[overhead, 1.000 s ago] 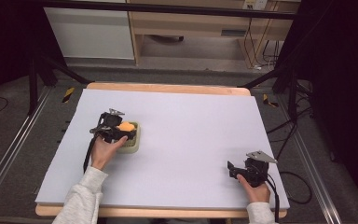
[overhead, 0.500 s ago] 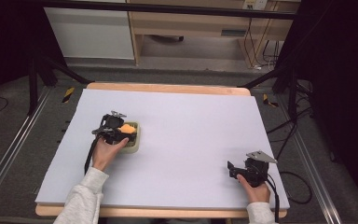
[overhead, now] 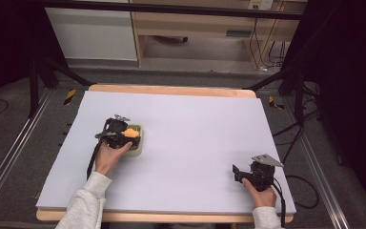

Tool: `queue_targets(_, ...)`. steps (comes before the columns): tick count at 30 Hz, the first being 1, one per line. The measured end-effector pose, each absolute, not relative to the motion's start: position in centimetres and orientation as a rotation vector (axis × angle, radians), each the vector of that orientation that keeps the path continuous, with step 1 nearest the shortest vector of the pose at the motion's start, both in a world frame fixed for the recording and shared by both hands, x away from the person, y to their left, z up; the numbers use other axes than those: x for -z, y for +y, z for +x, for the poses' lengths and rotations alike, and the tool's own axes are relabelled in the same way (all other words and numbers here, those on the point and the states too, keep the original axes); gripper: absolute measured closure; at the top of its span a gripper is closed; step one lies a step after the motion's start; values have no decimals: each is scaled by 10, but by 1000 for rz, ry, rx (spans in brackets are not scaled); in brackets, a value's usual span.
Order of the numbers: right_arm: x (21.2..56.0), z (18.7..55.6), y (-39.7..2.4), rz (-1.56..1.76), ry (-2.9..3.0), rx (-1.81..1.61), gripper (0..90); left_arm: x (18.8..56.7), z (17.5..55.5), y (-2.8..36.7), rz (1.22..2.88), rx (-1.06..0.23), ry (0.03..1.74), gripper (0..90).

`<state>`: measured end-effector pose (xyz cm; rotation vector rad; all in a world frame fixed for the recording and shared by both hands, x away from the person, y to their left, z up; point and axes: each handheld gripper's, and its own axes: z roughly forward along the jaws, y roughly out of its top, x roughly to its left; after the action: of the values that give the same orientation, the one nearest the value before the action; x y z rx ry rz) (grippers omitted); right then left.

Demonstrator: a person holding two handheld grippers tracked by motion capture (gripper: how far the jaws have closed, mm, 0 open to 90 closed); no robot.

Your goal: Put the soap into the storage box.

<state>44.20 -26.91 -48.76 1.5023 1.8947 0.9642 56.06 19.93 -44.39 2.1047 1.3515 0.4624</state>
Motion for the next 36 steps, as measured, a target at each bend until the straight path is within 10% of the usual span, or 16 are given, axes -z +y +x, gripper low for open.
queue_targets(36,487,442,-269,1500,1899,-964,56,437,557,201,2085,-512,1337,236)
